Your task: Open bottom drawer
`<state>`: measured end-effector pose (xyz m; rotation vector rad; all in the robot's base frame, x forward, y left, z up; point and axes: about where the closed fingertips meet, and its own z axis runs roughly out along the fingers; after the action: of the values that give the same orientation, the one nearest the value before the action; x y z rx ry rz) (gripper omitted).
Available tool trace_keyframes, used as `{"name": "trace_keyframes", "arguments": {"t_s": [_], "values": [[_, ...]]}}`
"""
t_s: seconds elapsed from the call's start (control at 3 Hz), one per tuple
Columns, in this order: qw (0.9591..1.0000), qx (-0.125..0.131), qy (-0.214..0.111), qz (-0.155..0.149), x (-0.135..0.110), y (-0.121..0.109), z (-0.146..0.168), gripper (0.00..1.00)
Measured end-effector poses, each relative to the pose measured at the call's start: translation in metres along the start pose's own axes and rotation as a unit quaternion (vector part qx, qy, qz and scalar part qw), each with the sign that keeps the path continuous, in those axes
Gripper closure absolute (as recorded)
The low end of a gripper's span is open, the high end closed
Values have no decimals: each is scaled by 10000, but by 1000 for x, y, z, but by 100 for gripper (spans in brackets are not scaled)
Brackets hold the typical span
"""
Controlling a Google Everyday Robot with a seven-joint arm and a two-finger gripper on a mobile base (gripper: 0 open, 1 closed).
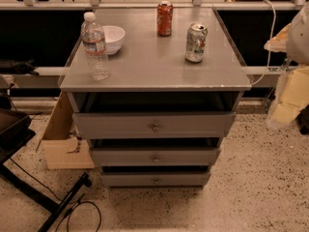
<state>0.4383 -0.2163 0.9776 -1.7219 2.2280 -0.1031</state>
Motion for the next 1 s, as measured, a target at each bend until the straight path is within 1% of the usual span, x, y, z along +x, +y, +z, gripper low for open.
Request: {"name": "trace_keyframes", "arguments": {"t_s": [0.33,0.67,1.0], "values": [[10000,-1,0,0,0,0,0,0],[9999,-159,-11,47,9,21,26,0],[9998,-163,76,77,30,52,70,0]]}}
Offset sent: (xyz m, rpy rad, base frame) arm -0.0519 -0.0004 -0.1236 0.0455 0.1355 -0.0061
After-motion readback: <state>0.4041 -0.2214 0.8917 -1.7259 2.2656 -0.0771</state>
